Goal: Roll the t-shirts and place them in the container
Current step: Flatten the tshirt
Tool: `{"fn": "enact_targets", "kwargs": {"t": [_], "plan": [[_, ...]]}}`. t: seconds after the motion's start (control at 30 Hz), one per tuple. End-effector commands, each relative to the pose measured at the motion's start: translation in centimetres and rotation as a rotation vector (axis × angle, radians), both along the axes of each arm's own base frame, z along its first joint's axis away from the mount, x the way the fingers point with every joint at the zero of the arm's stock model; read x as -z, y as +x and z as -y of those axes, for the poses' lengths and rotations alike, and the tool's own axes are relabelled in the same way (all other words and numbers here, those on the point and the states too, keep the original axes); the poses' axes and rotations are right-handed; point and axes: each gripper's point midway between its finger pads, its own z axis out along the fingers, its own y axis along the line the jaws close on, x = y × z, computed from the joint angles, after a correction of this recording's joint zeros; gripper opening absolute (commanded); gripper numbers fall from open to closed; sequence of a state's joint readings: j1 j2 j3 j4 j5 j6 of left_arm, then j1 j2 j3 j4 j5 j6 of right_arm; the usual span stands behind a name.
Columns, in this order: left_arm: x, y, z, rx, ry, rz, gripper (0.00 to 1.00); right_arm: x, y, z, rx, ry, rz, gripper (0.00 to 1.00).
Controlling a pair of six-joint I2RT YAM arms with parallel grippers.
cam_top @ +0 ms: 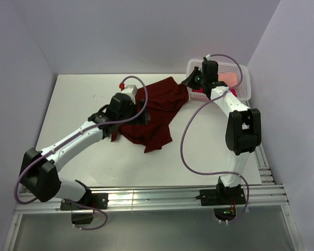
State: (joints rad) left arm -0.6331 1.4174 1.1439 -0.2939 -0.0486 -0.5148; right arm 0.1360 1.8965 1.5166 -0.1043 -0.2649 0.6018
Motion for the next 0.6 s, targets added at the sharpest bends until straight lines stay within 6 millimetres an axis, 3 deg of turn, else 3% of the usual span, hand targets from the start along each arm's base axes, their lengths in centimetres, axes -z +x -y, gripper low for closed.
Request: {"fn": "enact_targets", "kwargs": {"t": [0.0, 0.07, 0.13, 0.27, 0.4, 0.57], "plan": [[1.1, -2.1, -0.8, -0.033, -0.051, -0.004, 0.88, -3.6, -0.5, 0.3, -0.004, -0.021, 0.084, 0.00], [1.8, -3.0, -0.7, -0.035, -0.082, -0.019, 0.87, -3.8, -0.7, 0.4, -0.003, -0.020, 0.082, 0.00], [4.1, -4.2, -0.8, -0.021, -0.076, -0.063, 0.85, -3.8, -0.9, 0.5, 0.004, -0.021, 0.077, 0.00], [5.9, -6.4, 0.5, 0.058, -0.066, -0.076, 0.86, -3.7, -1.3, 1.2, 0.048, -0.031, 0.064, 0.00], [7.5, -7.7, 1.4, 0.081, -0.019, -0.096, 0.86, -3.4, -1.4, 1.6, 0.063, -0.033, 0.050, 0.00], [9.3, -8.4, 2.4, 0.100, 0.017, -0.126, 0.80, -3.1, -1.6, 1.5, 0.058, -0.016, 0.038, 0.00]]}}
